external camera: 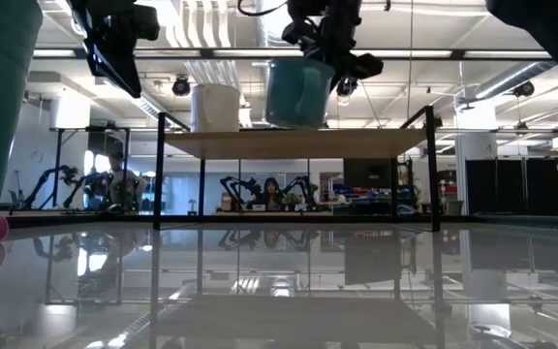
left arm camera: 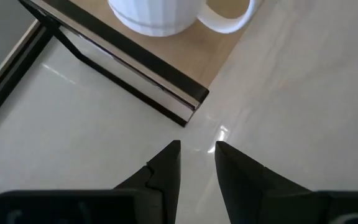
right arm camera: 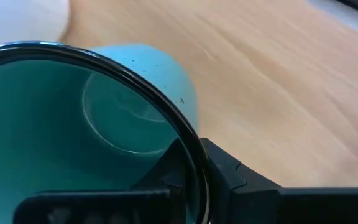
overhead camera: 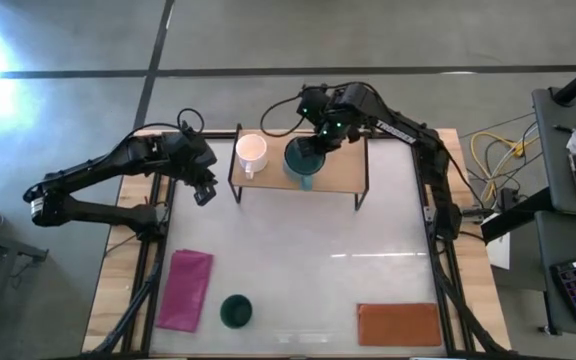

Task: Stack small to large cups/mugs on shelf
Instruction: Put the blue mug on the shelf

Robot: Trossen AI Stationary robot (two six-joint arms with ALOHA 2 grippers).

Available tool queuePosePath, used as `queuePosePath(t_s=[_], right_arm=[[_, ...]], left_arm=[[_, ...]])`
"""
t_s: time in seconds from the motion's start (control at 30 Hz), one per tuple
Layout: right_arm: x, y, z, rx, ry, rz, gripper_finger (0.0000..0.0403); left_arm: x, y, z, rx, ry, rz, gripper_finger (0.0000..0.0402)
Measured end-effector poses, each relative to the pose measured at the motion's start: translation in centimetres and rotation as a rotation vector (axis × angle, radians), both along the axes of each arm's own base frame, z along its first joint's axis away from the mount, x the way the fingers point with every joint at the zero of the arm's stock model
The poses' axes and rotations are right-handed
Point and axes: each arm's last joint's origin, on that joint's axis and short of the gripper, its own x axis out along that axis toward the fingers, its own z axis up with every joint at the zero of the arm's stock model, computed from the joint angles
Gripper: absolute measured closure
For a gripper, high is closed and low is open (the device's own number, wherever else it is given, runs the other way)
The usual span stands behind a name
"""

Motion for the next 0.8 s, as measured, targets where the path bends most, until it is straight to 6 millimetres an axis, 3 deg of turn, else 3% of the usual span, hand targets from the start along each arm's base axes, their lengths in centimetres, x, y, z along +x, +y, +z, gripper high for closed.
queuePosePath(t_s=[0.5, 0.8], right_arm=[[1.2, -0.4, -0.7, -0.071, -0.023, -0.034, 0.0376], [1.8, -0.5, -1.0, -0.090, -0.042, -0.007, 0.0324]], left_arm=[[0.0, 0.0, 0.2, 0.009, -0.020, -0.002, 0.0317], [-0.6, -0.3, 0.6, 0.017, -0.044, 0.000, 0.0317]])
